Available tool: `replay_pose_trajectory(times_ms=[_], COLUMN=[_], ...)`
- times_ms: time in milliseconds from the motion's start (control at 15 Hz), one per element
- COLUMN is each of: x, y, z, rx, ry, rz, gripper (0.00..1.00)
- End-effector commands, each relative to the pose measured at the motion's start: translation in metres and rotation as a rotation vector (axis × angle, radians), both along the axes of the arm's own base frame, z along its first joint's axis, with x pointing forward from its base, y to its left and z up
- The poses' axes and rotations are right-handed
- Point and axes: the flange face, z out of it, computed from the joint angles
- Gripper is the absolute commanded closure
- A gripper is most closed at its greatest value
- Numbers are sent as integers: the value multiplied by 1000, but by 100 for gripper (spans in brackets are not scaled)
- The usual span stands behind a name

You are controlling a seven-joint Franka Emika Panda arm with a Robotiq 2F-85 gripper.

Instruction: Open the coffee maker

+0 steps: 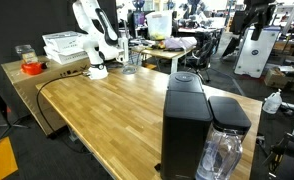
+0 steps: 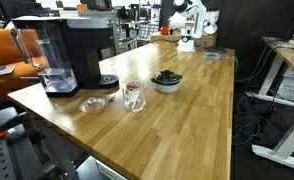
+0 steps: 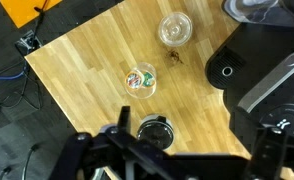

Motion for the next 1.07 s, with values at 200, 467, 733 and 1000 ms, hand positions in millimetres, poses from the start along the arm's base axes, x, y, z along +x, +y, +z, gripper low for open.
replay_pose_trajectory(times_ms=[200, 467, 733, 1000], x=[0, 0, 16, 44], y=[1, 2, -6, -21], z=[0, 0, 13, 30], rx=[0, 0, 64, 239], ry=[2, 2, 25, 37], rz=[3, 4, 58, 164], gripper=[0, 0, 0, 0])
